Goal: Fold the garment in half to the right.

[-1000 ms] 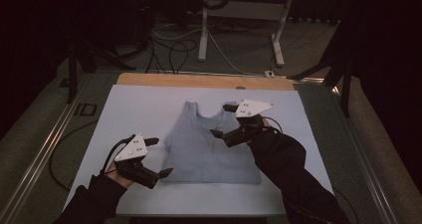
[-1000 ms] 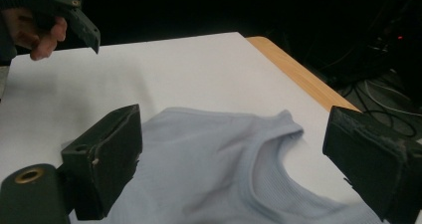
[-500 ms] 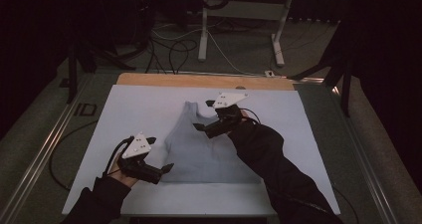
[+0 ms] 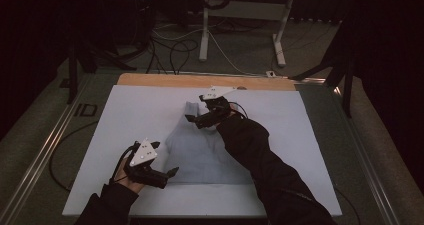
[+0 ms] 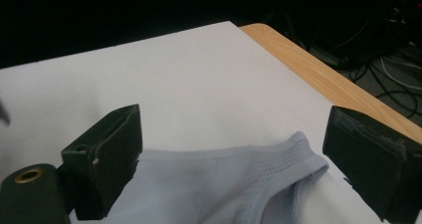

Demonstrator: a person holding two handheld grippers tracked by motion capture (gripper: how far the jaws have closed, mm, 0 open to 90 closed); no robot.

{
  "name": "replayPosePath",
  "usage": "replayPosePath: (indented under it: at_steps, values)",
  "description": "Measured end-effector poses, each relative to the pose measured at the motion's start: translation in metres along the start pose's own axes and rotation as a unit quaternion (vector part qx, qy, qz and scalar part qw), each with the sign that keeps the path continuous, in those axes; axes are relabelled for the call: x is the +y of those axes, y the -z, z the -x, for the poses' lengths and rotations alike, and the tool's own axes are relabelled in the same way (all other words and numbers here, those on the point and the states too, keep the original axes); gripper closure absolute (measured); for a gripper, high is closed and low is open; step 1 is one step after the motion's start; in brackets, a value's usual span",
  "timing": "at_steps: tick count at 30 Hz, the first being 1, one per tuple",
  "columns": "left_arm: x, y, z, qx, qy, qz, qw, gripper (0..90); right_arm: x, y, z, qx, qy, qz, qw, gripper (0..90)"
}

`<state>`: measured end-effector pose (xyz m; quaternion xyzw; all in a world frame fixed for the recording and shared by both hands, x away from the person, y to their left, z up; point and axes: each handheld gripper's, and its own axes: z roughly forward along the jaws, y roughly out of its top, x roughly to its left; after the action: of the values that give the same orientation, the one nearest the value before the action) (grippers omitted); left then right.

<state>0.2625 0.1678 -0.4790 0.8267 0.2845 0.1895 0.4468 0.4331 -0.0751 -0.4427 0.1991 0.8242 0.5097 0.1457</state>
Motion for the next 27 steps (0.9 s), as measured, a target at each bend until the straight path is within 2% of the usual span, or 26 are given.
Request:
replayPosePath:
  at_steps: [3, 5, 6, 7, 8, 9, 11, 14, 15, 17, 18, 20, 22, 23, 25, 27]
  values:
    - [-0.003, -0.002, 0.0, -0.006, 0.009, -0.006, 0.9999, 0.5, 0.002, -0.006, 0.006, -0.02, 0.001, -0.006, 0.9998, 13.9]
    - [-0.006, -0.004, 0.0, -0.008, 0.015, -0.011, 0.9998, 0.5, 0.003, -0.008, 0.008, -0.022, -0.001, -0.01, 0.9997, 13.2]
    - [-0.007, -0.004, 0.0, -0.011, 0.024, -0.013, 0.9996, 0.5, 0.003, -0.012, 0.012, -0.024, -0.012, -0.012, 0.9996, 13.1]
    - [-0.009, -0.005, -0.001, -0.014, 0.028, -0.014, 0.9994, 0.5, 0.003, -0.012, 0.012, -0.024, -0.012, -0.012, 0.9996, 13.1]
    - [-0.011, -0.005, -0.002, -0.006, 0.036, -0.013, 0.9993, 0.5, 0.004, -0.016, 0.015, -0.028, -0.016, -0.014, 0.9994, 12.7]
    - [-0.012, -0.005, -0.003, -0.011, 0.04, -0.015, 0.999, 0.5, 0.003, -0.018, 0.016, -0.03, -0.018, -0.016, 0.9992, 12.5]
    - [-0.015, -0.006, -0.004, -0.014, 0.045, -0.025, 0.9986, 0.5, 0.003, -0.022, 0.019, -0.035, -0.022, -0.02, 0.999, 11.4]
    - [-0.017, -0.007, -0.004, -0.017, 0.046, -0.031, 0.9983, 0.5, 0.002, -0.027, 0.022, -0.035, -0.032, -0.022, 0.9986, 10.5]
    - [-0.02, -0.009, -0.004, -0.02, 0.047, -0.04, 0.9979, 0.5, 0.002, -0.033, 0.023, -0.045, -0.044, -0.027, 0.9977, 9.8]
    - [-0.021, -0.009, -0.005, -0.019, 0.047, -0.044, 0.9977, 0.5, 0.003, -0.038, 0.025, -0.055, -0.048, -0.036, 0.9967, 9.8]
    - [-0.022, -0.01, -0.005, -0.02, 0.047, -0.047, 0.9976, 0.5, 0.003, -0.038, 0.025, -0.055, -0.048, -0.036, 0.9967, 9.8]
    - [-0.025, -0.011, -0.005, -0.022, 0.047, -0.053, 0.9972, 0.5, 0.004, -0.046, 0.029, -0.05, -0.066, -0.04, 0.9957, 9.8]
    - [-0.026, -0.011, -0.006, -0.025, 0.047, -0.055, 0.9971, 0.5, 0.004, -0.049, 0.03, -0.05, -0.067, -0.044, 0.9956, 10.0]
    - [-0.028, -0.012, -0.005, -0.026, 0.046, -0.061, 0.9968, 0.6, 0.005, -0.054, 0.032, -0.055, -0.072, -0.052, 0.9945, 13.1]
    - [-0.03, -0.012, -0.005, -0.028, 0.044, -0.064, 0.9966, 1.6, 0.005, -0.059, 0.033, -0.06, -0.074, -0.064, 0.9934, 13.7]
    - [-0.032, -0.012, -0.006, -0.033, 0.046, -0.068, 0.9961, 3.2, 0.005, -0.063, 0.035, -0.057, -0.075, -0.074, 0.9928, 15.2]
